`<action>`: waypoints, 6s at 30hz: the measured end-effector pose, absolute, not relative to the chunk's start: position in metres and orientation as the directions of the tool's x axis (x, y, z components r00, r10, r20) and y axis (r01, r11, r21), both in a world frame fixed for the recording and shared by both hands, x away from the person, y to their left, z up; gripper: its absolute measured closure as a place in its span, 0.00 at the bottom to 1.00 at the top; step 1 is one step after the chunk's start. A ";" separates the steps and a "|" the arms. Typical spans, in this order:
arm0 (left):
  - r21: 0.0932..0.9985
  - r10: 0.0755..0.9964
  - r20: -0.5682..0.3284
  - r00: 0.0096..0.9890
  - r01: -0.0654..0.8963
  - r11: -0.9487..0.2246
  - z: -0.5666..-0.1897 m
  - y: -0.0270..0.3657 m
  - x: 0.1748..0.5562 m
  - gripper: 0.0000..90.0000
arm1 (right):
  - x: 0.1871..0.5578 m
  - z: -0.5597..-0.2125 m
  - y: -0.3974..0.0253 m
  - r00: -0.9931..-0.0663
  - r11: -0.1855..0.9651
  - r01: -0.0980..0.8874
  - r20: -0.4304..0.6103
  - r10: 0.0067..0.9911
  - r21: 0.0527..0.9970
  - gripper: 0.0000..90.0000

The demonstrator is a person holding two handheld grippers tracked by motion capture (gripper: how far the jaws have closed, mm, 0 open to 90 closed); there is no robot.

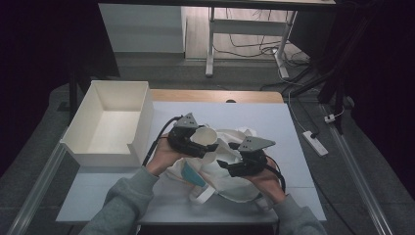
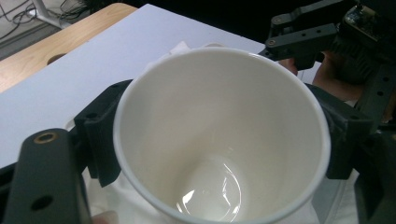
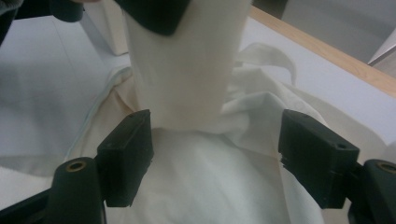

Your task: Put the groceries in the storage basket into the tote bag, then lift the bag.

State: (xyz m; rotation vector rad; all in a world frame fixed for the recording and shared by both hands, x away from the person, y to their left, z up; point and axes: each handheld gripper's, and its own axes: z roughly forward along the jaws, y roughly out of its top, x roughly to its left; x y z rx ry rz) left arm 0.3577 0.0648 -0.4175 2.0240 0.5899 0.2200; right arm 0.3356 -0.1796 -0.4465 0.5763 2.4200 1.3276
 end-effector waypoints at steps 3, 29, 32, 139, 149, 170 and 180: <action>0.858 0.483 -0.084 0.871 0.310 -0.410 -0.418 0.059 0.356 0.22 | 0.334 -0.445 -0.177 -0.869 0.485 0.188 -0.085 0.487 0.854 0.27; 0.875 0.410 -0.093 0.907 0.272 -0.401 -0.422 0.036 0.348 0.22 | 0.331 -0.447 -0.155 -0.868 0.490 0.178 -0.098 0.486 0.853 0.23; 0.868 0.409 -0.109 0.906 0.287 -0.405 -0.423 0.037 0.350 0.21 | 0.331 -0.449 -0.155 -0.860 0.514 0.165 -0.132 0.493 0.842 0.24; 0.819 0.646 -0.048 0.761 0.401 -0.411 -0.427 0.124 0.363 0.20 | 0.361 -0.459 -0.239 -0.714 0.491 0.317 -0.137 0.686 0.811 0.24; 0.799 0.639 -0.029 0.769 0.402 -0.447 -0.434 0.122 0.351 0.20 | 0.359 -0.462 -0.247 -0.707 0.504 0.332 -0.143 0.692 0.798 0.25; 0.725 0.620 -0.054 0.783 0.457 -0.515 -0.467 0.114 0.335 0.25 | 0.357 -0.467 -0.254 -0.698 0.515 0.343 -0.155 0.699 0.785 0.25; 0.707 0.611 -0.133 0.780 0.506 -0.493 -0.476 0.125 0.329 0.39 | 0.355 -0.465 -0.257 -0.697 0.522 0.348 -0.157 0.699 0.779 0.25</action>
